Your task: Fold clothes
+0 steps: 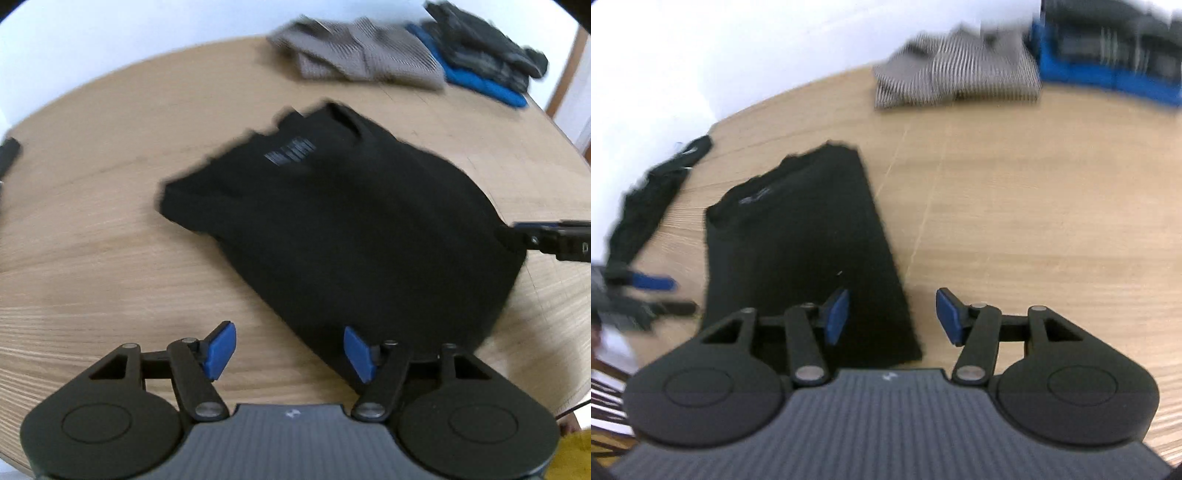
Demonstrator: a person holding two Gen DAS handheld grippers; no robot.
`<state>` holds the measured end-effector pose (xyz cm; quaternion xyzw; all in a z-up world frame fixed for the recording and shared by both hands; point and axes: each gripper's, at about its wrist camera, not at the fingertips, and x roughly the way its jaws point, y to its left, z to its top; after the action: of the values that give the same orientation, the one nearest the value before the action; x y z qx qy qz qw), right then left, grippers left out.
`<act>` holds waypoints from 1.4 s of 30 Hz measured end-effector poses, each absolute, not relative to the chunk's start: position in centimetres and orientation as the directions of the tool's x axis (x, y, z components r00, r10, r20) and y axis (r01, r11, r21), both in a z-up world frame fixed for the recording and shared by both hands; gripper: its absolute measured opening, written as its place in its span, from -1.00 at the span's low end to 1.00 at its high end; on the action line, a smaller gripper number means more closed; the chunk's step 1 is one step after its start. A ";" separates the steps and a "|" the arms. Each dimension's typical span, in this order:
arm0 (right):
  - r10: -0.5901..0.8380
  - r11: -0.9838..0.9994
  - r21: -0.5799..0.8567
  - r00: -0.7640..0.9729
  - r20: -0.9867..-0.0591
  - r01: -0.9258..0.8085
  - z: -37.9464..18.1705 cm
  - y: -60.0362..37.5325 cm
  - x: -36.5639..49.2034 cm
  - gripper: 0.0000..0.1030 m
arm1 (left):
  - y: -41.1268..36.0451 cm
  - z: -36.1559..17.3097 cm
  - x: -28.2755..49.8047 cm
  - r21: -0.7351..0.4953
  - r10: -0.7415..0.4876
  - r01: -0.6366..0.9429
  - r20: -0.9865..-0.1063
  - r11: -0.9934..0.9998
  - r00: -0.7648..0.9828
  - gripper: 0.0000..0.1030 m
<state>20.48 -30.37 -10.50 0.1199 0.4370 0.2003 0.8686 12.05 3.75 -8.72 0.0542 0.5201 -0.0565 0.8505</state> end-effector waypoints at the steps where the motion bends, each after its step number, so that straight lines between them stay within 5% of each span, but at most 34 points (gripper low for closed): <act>1: 0.490 0.872 0.411 0.512 -0.706 -0.266 -10.7 -29.9 20.2 0.08 | 3.6 -9.0 12.0 0.046 -0.029 0.150 -0.887 0.988 0.461 0.30; 12: 0.610 0.689 0.346 0.251 -0.752 -0.637 -7.9 -21.4 14.2 0.06 | 8.2 -7.3 14.0 0.094 0.046 0.064 -0.843 0.994 0.536 0.30; 20: 0.661 0.717 0.316 0.464 -0.590 -0.621 -0.5 -16.9 22.6 0.07 | 7.1 -8.3 14.0 0.073 -0.035 0.175 -0.836 0.982 0.547 0.30; 28: 0.594 0.692 0.233 0.354 -0.723 -0.684 -5.1 -2.0 30.9 -0.07 | 8.0 -9.9 14.0 0.023 -0.094 0.216 -0.851 0.976 0.517 0.33; 29: 0.576 0.697 0.217 0.353 -0.737 -0.683 -5.6 -1.3 31.1 -0.30 | 8.2 -9.9 14.1 0.013 -0.103 0.216 -0.852 0.976 0.514 0.34; 30: 0.564 0.703 0.215 0.347 -0.749 -0.678 -6.2 -0.9 31.6 -0.90 | 8.4 -9.9 14.1 0.004 -0.111 0.217 -0.852 0.976 0.512 0.34; 42: 0.565 0.807 0.379 0.407 -0.717 -0.452 -9.1 -5.7 35.1 -0.87 | 8.9 -10.6 14.7 -0.018 -0.143 0.259 -0.868 0.966 0.475 0.42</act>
<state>35.10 -5.70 -9.10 0.0628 0.4516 0.3038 0.8365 14.66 8.85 -10.56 0.0580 0.4988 -0.1174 0.8568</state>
